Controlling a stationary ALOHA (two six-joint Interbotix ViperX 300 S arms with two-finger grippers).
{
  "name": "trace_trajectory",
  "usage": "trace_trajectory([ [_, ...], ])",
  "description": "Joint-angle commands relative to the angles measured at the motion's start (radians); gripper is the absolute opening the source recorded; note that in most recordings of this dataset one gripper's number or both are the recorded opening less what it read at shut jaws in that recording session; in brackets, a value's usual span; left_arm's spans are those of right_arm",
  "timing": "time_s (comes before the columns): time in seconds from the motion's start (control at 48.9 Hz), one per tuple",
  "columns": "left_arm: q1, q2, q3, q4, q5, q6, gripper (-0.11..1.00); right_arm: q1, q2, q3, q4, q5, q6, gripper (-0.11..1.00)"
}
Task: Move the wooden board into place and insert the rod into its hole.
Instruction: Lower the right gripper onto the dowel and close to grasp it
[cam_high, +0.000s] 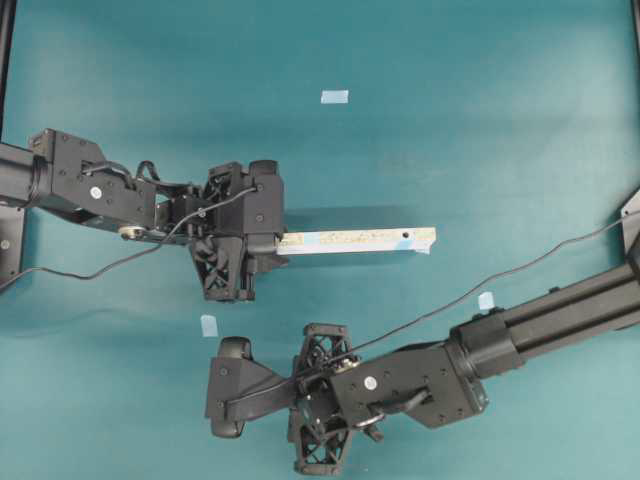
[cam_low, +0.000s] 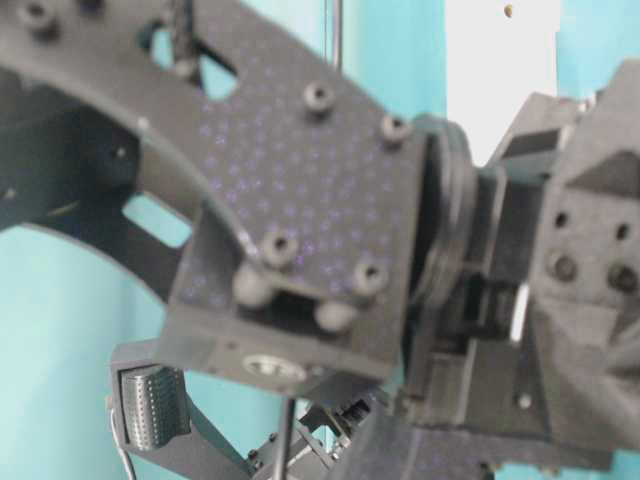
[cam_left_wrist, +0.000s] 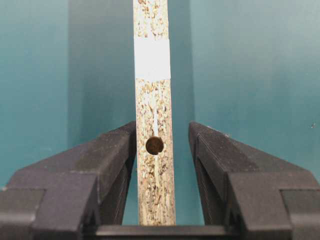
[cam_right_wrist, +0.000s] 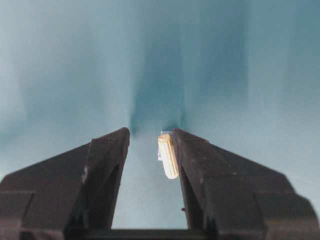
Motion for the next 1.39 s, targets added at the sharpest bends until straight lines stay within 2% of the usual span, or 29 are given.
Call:
trace_trajectory([
  [0.0,-0.006,-0.021,-0.011,-0.002,-0.008,-0.008,0.43,0.006,-0.026,-0.009,-0.003,0.000,0.002,0.44],
  [0.266,-0.017,-0.023,-0.012,-0.002,-0.008,-0.008,0.43,0.006,-0.026,-0.009,-0.055,0.025,0.008,0.44],
  [0.634,-0.028,-0.023,-0.015,-0.002,-0.008,-0.009,0.43,0.006,-0.034,0.008,-0.055,0.038,0.008,0.44],
  [1.371,-0.029,-0.021,-0.015,-0.002,-0.008,-0.008,0.43,0.006,-0.032,0.020,-0.063,-0.057,0.008,0.44],
])
